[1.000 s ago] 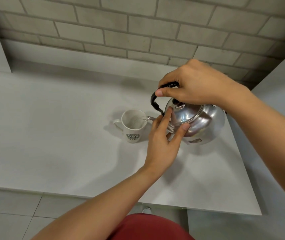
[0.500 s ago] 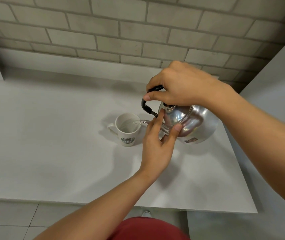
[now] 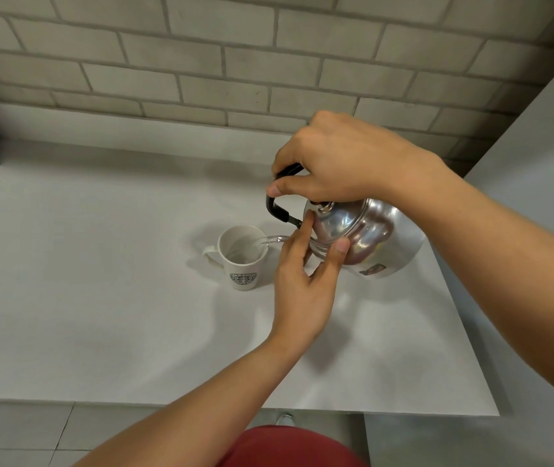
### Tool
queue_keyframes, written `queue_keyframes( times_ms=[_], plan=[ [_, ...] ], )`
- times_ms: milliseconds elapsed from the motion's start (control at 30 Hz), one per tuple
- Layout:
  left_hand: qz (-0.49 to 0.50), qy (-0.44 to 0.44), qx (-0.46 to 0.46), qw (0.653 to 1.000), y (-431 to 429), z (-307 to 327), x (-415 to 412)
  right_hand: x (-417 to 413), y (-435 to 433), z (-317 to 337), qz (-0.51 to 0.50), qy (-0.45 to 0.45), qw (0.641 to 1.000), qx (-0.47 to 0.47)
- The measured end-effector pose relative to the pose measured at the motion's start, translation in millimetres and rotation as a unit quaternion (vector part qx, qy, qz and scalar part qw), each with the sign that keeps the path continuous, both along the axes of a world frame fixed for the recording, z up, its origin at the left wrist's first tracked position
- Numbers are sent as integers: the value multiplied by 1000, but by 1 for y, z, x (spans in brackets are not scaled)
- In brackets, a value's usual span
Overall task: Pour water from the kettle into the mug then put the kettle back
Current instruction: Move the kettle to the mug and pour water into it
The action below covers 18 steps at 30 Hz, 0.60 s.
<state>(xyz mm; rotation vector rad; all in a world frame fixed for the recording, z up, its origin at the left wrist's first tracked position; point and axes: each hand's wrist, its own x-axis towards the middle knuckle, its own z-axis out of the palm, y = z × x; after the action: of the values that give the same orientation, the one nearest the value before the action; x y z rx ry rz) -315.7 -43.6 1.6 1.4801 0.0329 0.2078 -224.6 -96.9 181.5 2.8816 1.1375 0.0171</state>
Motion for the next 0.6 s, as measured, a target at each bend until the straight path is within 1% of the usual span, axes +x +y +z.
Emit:
queue_keyframes(
  times_ms=[600],
  plan=[
    [-10, 11, -14, 1000, 3, 13, -3, 5, 9, 1, -6, -12, 1000, -18]
  ],
)
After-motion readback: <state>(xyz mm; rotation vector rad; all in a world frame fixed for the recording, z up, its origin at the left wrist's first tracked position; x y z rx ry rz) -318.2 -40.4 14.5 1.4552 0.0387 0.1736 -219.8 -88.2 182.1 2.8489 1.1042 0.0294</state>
